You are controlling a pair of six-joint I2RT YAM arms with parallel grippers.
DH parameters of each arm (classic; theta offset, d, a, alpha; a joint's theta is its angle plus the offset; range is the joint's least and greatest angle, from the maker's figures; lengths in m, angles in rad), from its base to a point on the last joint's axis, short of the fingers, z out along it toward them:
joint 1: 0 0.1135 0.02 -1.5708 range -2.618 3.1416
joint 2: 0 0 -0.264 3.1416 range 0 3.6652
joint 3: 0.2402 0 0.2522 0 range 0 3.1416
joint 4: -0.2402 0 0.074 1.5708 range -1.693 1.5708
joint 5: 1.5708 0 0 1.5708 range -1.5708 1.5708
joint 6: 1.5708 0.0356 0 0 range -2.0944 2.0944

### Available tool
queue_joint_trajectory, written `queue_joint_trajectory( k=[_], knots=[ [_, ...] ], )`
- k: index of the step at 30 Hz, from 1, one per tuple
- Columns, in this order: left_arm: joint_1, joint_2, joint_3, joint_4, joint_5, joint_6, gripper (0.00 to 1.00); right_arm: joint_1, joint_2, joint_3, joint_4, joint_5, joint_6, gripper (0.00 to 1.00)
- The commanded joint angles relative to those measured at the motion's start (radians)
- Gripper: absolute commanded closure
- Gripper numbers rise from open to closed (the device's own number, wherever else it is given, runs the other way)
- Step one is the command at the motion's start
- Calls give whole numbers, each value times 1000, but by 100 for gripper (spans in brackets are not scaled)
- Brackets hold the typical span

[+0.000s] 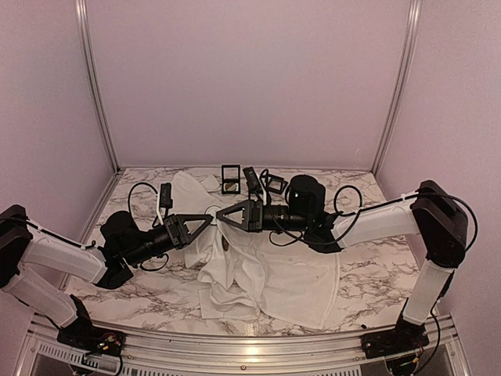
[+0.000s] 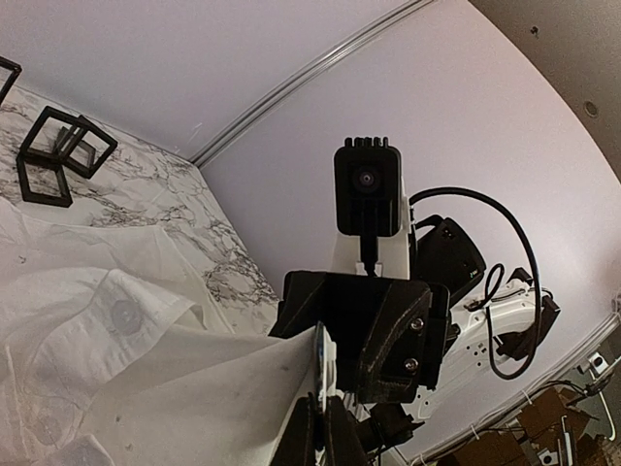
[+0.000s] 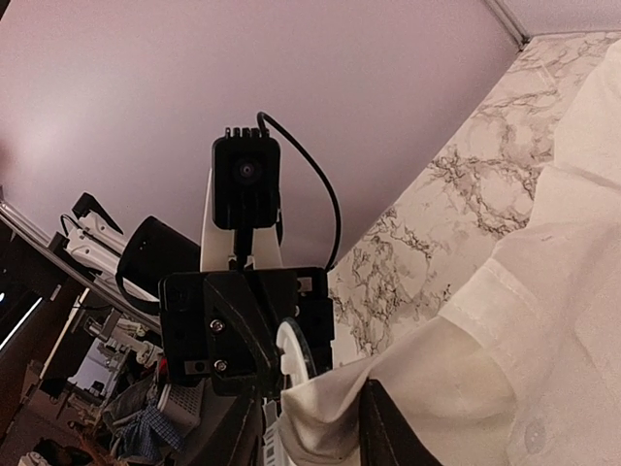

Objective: Remove the brooch from the garment
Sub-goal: Open the brooch with the flattened clothing.

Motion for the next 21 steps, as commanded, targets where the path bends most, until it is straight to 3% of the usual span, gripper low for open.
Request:
queue_joint_trajectory(
  k=[1, 21],
  knots=[
    [-10, -2, 8, 44, 10, 17, 100, -2, 21, -6, 39, -24, 22, 67],
    [-20, -34, 25, -29, 10, 110, 100, -1, 54, -15, 115, -62, 115, 78]
  ],
)
